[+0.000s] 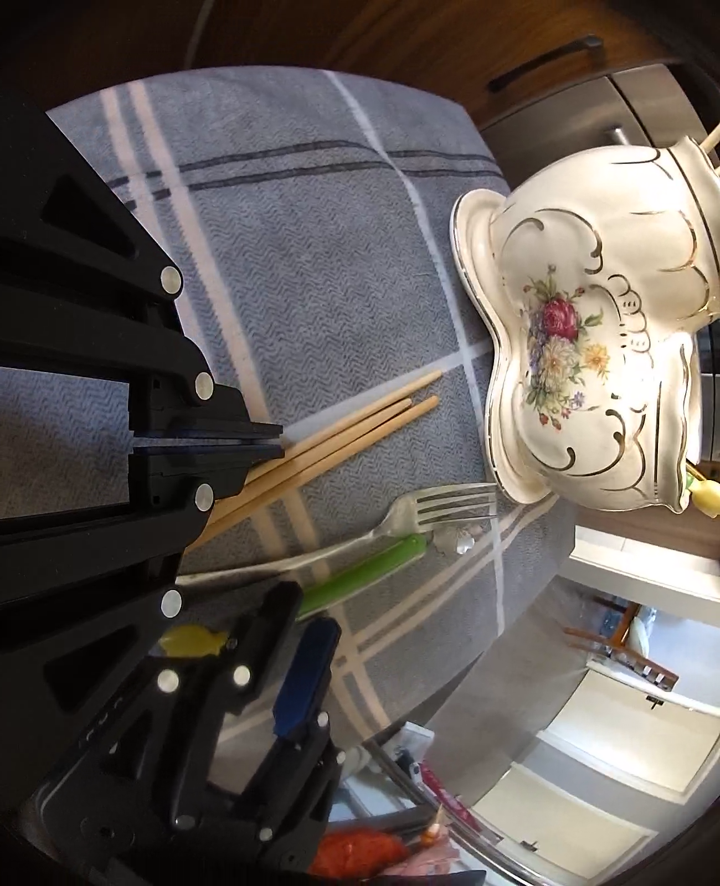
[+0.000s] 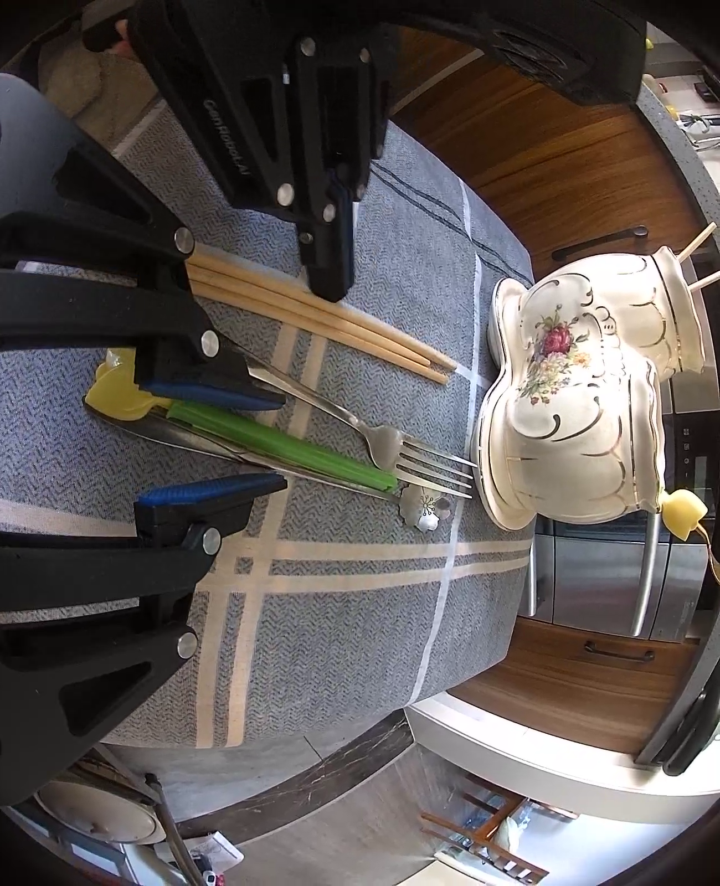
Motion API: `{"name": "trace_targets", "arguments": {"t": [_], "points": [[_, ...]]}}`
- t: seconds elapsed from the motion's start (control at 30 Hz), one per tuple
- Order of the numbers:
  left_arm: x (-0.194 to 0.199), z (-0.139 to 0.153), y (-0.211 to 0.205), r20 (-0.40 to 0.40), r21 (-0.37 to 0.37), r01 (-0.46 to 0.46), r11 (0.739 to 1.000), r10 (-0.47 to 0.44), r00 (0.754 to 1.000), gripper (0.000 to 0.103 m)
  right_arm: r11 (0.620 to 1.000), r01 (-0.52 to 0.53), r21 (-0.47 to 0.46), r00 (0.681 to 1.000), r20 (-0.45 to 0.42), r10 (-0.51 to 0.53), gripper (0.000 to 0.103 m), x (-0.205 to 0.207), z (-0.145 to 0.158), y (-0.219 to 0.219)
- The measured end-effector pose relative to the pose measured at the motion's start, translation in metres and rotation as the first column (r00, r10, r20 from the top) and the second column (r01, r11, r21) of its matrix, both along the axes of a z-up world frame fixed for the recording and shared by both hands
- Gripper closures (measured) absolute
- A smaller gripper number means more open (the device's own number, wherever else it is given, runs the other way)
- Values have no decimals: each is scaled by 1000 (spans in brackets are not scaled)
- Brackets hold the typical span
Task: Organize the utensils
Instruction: 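Hold chopstick in left tool while right tool grasps the green-handled yellow spatula, then lift chopstick with left tool while right tool lifts the spatula toward the holder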
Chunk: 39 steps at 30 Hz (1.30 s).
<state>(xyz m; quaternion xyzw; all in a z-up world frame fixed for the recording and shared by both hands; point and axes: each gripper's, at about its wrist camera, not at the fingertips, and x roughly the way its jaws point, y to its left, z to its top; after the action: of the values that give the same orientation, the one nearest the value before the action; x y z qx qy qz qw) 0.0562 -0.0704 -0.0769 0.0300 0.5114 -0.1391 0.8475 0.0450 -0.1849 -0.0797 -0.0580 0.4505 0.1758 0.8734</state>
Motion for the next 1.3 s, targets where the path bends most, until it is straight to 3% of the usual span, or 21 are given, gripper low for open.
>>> {"name": "trace_targets", "arguments": {"t": [0.2, 0.43, 0.8, 0.9, 1.07, 1.17, 1.3], "points": [[-7, 11, 7, 1, -100, -50, 994, 50, 999, 97, 1000, -5, 10, 1000, 8, 5, 79, -6, 3, -5], [-10, 3, -7, -5, -14, -20, 1000, 20, 1000, 94, 999, -3, 35, 1000, 16, 3, 79, -8, 8, -13], [-11, 0, -8, 5, 35, -23, 999, 23, 1000, 92, 999, -22, 37, 1000, 20, 21, 79, -12, 11, -17], [-9, -2, -18, 27, 83, -2, 997, -1, 1000, 92, 999, -33, 28, 999, 11, 33, 79, -10, 9, -11], [-6, -1, -13, 24, 101, 49, 994, -52, 998, 93, 998, -55, -1, 998, -13, 55, 79, -6, 5, -5], [-10, -1, 0, 13, 117, 83, 990, -85, 996, 95, 997, -71, -18, 997, -20, 70, 92, -6, 7, -10], [-13, -1, 18, 2, 146, 80, 986, -81, 997, 96, 999, -48, 23, 997, -51, 50, 93, 0, 10, -23]]}}
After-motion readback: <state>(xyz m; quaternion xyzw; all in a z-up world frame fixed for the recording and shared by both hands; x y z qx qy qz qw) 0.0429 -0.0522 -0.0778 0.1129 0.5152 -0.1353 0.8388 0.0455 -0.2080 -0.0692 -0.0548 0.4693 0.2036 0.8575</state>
